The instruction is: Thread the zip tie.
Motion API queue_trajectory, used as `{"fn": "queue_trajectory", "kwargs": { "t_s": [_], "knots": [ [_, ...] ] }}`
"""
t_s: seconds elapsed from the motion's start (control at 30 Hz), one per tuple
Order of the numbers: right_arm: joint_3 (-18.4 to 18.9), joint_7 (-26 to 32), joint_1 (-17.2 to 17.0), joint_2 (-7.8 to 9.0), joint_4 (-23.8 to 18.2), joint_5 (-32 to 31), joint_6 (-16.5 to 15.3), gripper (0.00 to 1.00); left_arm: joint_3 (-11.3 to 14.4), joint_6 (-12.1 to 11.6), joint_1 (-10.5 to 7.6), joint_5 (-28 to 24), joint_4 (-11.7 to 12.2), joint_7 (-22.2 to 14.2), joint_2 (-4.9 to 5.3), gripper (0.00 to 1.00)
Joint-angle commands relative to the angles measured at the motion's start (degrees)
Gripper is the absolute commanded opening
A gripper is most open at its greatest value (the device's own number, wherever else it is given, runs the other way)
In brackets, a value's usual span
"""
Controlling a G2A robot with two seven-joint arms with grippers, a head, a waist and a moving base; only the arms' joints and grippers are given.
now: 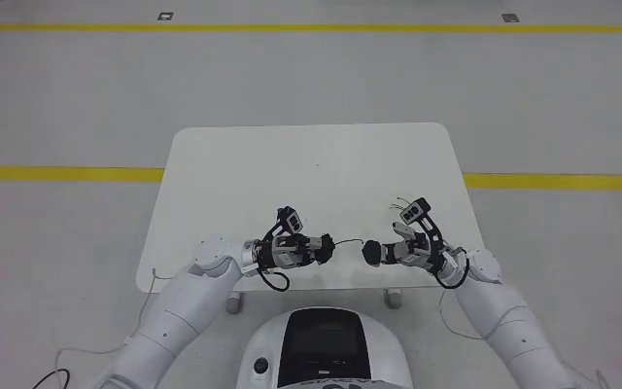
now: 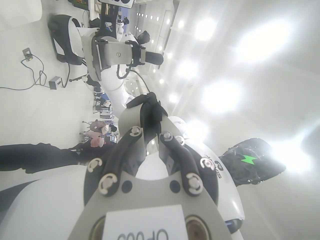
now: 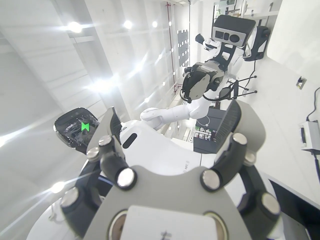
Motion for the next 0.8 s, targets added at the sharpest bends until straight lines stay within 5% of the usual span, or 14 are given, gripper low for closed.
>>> {"fn": "queue_trajectory", "kwargs": {
  "t_s": [0.0,0.43,0.77],
  "knots": [
    [-0.80,0.00,0.56,-0.14,0.48,-0.12,0.64,1.00,0.00,0.00,0.00,0.00,0.00,0.00,0.00,0.00],
    [-1.69,-3.35,0.05,-0.74,-1.04,0.85,-0.24,1.00,0.00,0.00,0.00,0.00,0.00,0.00,0.00,0.00],
    [-3.12,-3.03,2.14,-2.04,2.61,4.84,-1.55,1.00,0.00,0.00,0.00,0.00,0.00,0.00,0.00,0.00]
  ]
}}
